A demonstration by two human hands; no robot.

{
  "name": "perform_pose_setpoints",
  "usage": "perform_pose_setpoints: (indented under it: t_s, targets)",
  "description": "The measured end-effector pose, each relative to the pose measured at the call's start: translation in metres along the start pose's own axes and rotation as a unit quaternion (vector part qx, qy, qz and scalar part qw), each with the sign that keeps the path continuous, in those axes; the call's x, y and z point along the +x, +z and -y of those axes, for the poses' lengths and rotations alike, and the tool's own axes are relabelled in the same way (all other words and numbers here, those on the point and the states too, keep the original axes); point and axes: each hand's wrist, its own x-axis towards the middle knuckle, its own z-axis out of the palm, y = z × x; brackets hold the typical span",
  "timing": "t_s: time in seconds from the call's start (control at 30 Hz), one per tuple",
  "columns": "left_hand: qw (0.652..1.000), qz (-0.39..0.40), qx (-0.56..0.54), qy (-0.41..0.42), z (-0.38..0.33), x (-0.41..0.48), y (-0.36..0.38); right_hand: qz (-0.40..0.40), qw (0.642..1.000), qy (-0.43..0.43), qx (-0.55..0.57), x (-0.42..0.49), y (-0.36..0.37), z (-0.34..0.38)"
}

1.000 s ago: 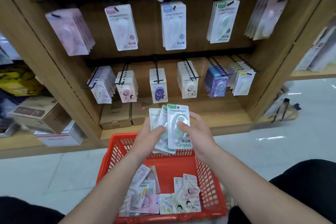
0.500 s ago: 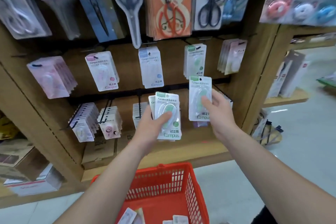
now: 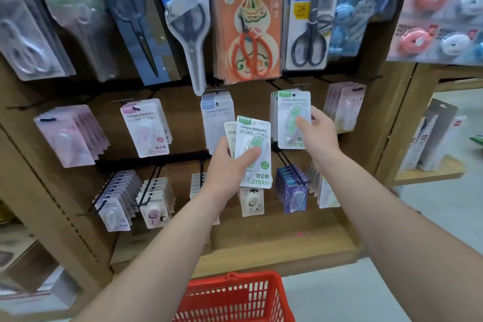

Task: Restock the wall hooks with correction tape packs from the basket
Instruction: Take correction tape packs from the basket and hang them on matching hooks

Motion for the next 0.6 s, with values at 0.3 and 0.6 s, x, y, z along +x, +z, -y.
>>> perform_pose_setpoints:
  t_s: [0.3, 0.6]
  targets:
    - [1.000, -0.007, -0.015, 0.004, -0.004, 0.004, -0.006, -0.009, 0.995, 0.051, -0.083, 0.013, 0.012, -0.002]
    - [1.000, -0.003, -0.016, 0.002, 0.006, 0.002, 0.002, 0.169, 0.982, 0.070, 0.037, -0.080, 0.016, -0.015]
